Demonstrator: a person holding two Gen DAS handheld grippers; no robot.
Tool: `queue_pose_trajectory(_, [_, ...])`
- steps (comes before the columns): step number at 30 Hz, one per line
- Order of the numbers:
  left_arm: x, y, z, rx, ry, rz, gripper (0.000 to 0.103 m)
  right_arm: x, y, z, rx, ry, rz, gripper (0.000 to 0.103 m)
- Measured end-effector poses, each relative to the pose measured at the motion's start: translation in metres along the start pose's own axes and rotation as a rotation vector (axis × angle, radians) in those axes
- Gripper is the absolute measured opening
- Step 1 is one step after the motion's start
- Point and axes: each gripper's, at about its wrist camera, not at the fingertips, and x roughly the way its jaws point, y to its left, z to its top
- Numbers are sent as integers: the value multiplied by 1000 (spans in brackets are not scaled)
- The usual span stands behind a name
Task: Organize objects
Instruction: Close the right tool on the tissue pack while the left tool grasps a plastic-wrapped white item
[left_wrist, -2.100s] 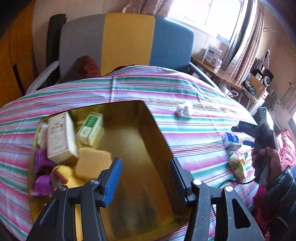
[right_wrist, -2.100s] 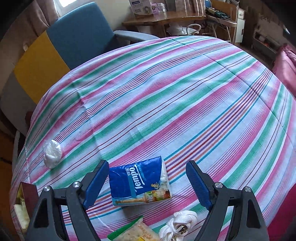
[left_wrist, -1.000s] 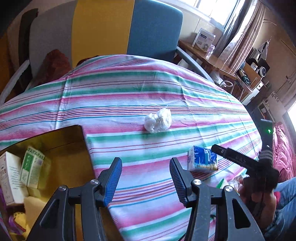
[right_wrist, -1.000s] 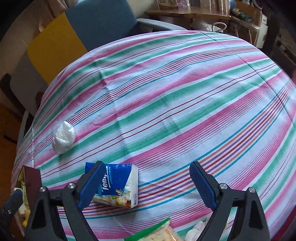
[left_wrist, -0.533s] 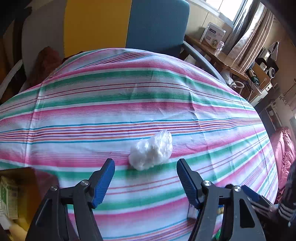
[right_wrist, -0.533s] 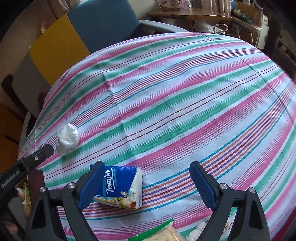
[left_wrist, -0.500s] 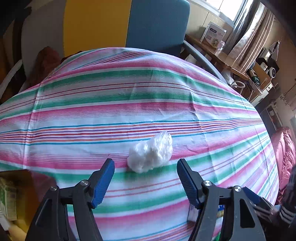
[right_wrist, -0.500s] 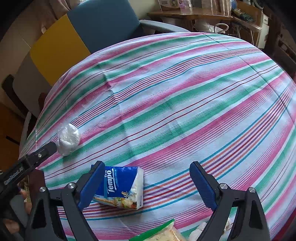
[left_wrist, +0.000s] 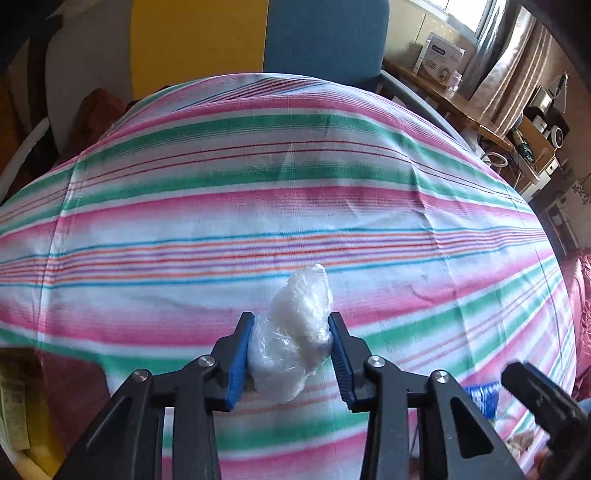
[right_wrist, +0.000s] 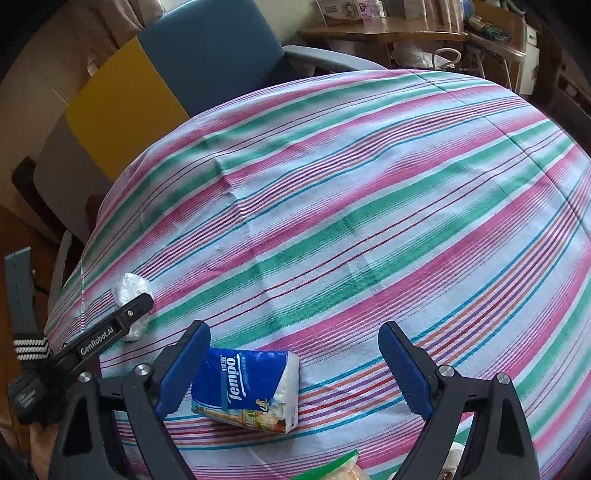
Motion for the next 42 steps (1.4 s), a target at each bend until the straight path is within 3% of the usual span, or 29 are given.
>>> queue_pose_trajectory(7, [-62, -10, -44, 105, -71, -52, 39, 13, 18, -1, -89, 11, 37, 93])
queue_pose_trajectory(10, [-93, -11, -66, 144, -93, -70, 39, 22, 30, -5, -144, 57, 70, 94])
queue_pose_trajectory(12, [-110, -5, -78, 132, -101, -87, 39, 28, 37, -12, -157, 133, 137, 94])
queue_pose_trajectory(15, [-134, 10, -96, 103, -112, -107, 39, 30, 49, -25, -201, 201, 165, 94])
queue_pose_trajectory(17, [-150, 21, -108, 95, -128, -105, 39, 29, 57, -33, -217, 276, 276, 93])
queue_pose_trajectory(19, [-164, 36, -121, 77, -141, -93, 39, 22, 62, -38, -234, 295, 339, 89])
queue_pose_trajectory(21, [-174, 49, -133, 66, -156, -79, 39, 13, 63, -39, -248, 258, 323, 88])
queue_pose_trajectory(23, [-184, 62, -144, 51, -167, -62, 39, 9, 62, -39, -274, 205, 249, 87])
queue_pose_trajectory(27, [-206, 85, -168, 39, -196, -17, 39, 4, 84, -51, -414, 115, 148, 84])
queue_pose_trajectory(29, [-212, 99, -176, 11, -195, -10, 39, 6, 103, -63, -510, 96, 133, 84])
queue_pose_trajectory(34, [-231, 138, -205, -76, -209, 39, 39, 30, 125, -82, -668, 95, -9, 84])
queue_pose_trajectory(36, [-236, 155, -217, -121, -202, 57, 39, 36, 125, -84, -685, 103, -28, 74])
queue_pose_trajectory(38, [-238, 170, -229, -159, -190, 67, 39, 33, 126, -83, -690, 101, -3, 56])
queue_pose_trajectory(42, [-236, 178, -253, -179, -161, 63, 39, 31, 133, -91, -733, 87, -22, 53])
